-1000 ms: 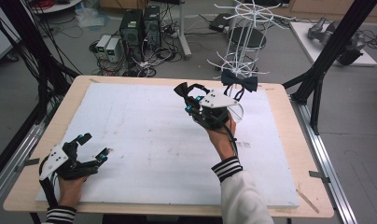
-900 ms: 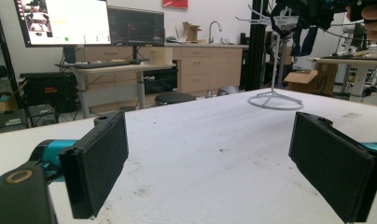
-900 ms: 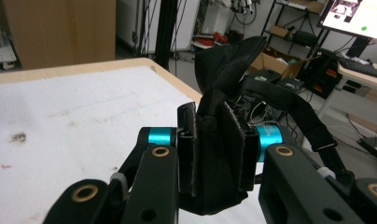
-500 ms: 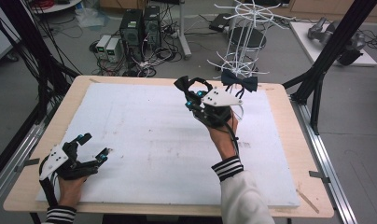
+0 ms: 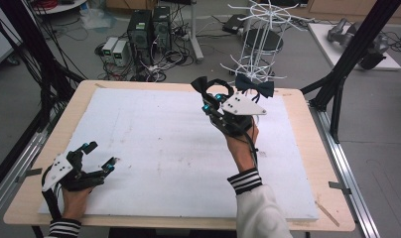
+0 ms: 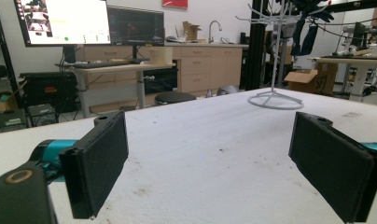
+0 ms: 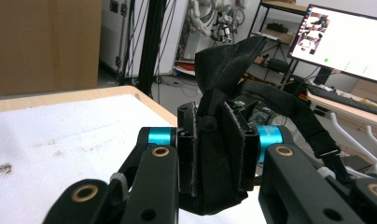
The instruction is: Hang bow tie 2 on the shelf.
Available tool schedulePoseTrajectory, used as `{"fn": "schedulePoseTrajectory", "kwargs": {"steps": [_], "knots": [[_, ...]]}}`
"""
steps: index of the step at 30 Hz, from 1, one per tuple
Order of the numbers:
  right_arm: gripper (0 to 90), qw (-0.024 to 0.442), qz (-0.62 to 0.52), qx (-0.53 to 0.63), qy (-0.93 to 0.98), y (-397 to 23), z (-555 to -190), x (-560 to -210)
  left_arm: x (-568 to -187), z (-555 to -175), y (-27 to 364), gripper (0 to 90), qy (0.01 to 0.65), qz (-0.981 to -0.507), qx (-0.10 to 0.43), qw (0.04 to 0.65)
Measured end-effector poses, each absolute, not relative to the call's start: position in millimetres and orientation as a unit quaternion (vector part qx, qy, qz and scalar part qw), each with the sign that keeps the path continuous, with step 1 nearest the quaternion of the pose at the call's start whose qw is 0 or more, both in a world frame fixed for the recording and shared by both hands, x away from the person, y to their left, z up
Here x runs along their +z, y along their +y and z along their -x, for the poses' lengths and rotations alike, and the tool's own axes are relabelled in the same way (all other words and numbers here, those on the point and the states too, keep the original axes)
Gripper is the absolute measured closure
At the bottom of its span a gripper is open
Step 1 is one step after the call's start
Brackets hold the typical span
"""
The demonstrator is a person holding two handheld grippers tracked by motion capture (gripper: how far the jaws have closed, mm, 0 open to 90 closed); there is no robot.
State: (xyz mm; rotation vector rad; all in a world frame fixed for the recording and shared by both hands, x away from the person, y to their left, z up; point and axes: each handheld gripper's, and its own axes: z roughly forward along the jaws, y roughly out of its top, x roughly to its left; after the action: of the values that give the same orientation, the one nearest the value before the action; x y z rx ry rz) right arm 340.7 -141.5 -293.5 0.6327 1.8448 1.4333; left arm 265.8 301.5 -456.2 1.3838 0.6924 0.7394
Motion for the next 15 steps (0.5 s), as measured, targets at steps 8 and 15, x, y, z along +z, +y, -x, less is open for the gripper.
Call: {"fn": "schedulePoseTrajectory", "kwargs": {"steps": [8, 15], "knots": [[76.3, 0.372, -0.249, 0.552, 0.704, -145.7, -340.4, -291.8, -456.2, -266.1, 301.9, 12.3, 0.305, -0.61, 0.328, 0.653], [76.3, 0.384, -0.256, 0.549, 0.697, -145.1, -343.8, -293.0, -456.2, -266.0, 302.1, 12.3, 0.306, -0.611, 0.327, 0.653]]}}
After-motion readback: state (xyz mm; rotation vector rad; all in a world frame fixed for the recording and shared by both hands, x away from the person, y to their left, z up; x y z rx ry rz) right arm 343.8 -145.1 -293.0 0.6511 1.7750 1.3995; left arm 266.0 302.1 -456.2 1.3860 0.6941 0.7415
